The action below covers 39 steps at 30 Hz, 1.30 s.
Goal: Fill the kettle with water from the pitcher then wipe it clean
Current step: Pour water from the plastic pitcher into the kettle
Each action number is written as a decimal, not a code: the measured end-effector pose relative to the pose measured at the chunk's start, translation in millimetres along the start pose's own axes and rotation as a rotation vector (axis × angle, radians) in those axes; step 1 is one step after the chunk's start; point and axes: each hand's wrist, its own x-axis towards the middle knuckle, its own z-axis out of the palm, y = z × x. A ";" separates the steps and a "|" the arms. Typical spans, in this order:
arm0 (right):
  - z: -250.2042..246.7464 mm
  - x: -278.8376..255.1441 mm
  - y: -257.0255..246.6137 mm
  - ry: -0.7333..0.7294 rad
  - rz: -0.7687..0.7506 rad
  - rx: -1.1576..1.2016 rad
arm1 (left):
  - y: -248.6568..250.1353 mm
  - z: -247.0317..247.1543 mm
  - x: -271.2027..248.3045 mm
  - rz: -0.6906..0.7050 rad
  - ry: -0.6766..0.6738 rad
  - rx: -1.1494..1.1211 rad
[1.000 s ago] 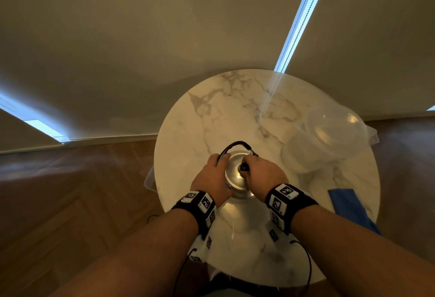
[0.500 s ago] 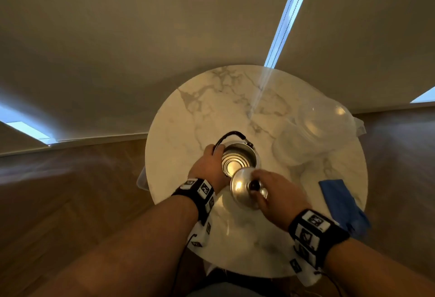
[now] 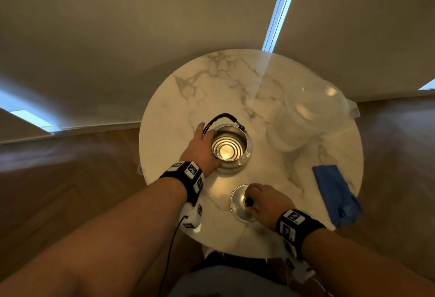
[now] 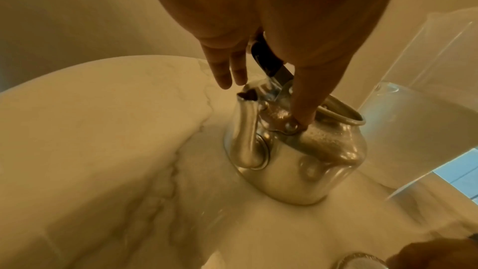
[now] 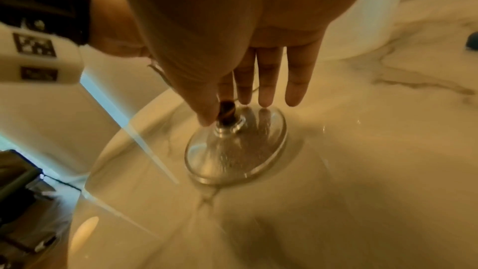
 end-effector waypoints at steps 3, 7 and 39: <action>-32.8 -5.7 4.1 0.084 0.032 0.188 | 1.3 -0.4 -8.1 -0.011 0.032 0.035; -105.2 -26.9 24.3 0.429 0.027 0.394 | 18.9 0.4 -26.6 0.078 0.194 0.081; -162.7 -38.6 173.2 0.391 -0.156 1.142 | 228.3 33.7 23.3 -0.213 -0.022 -1.088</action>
